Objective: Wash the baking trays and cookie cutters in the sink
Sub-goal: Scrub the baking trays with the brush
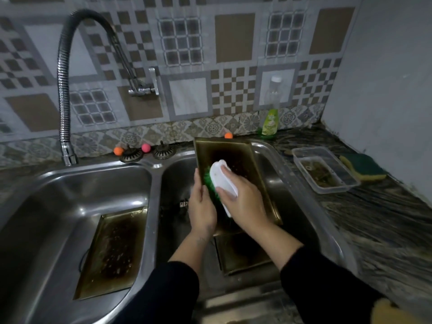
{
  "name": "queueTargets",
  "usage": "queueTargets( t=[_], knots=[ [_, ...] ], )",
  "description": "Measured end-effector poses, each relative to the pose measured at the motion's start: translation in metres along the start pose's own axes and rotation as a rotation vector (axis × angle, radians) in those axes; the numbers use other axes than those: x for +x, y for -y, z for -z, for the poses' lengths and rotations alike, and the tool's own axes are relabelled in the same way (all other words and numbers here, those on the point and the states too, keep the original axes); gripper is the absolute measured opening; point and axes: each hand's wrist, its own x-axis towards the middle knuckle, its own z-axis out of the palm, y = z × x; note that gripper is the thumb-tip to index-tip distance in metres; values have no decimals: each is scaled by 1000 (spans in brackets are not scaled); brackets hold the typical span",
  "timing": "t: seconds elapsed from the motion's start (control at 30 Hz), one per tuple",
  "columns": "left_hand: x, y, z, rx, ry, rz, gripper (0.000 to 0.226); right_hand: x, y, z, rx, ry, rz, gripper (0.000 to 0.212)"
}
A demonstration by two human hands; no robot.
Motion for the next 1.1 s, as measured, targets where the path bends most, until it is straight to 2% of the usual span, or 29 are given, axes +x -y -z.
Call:
queueTargets(
  t=[0.1,0.17,0.33,0.43,0.57,0.67,0.83,0.93,1.1],
  knots=[
    [-9,-6,-20,10,51,-37,49,56,-2,21,-17,-100,-82,56],
    [-11,-9,-28,-1,71,-29,48,79,-7,32,-1,-108,-152,55],
    [0,-9,-14,37,-40,-33,49,14,-10,21,57,34,-92,72],
    [-1,-3,-10,130,-38,-57,50,-21,-18,19,69,-16,-41,70],
    [-13,-4,-24,183,37,-128,50,38,-36,43,-7,-132,-145,67],
    [-17,-7,-31,180,77,-159,49,77,-49,64,4,-126,-225,67],
    [-6,-14,-17,172,-84,-131,49,10,-45,50,25,-50,-176,67],
    [-3,-14,-10,244,-98,-146,50,-25,-51,39,68,-61,-152,66],
    [-25,-12,-34,229,17,-172,51,46,-54,65,-30,-164,-258,65]
  ],
)
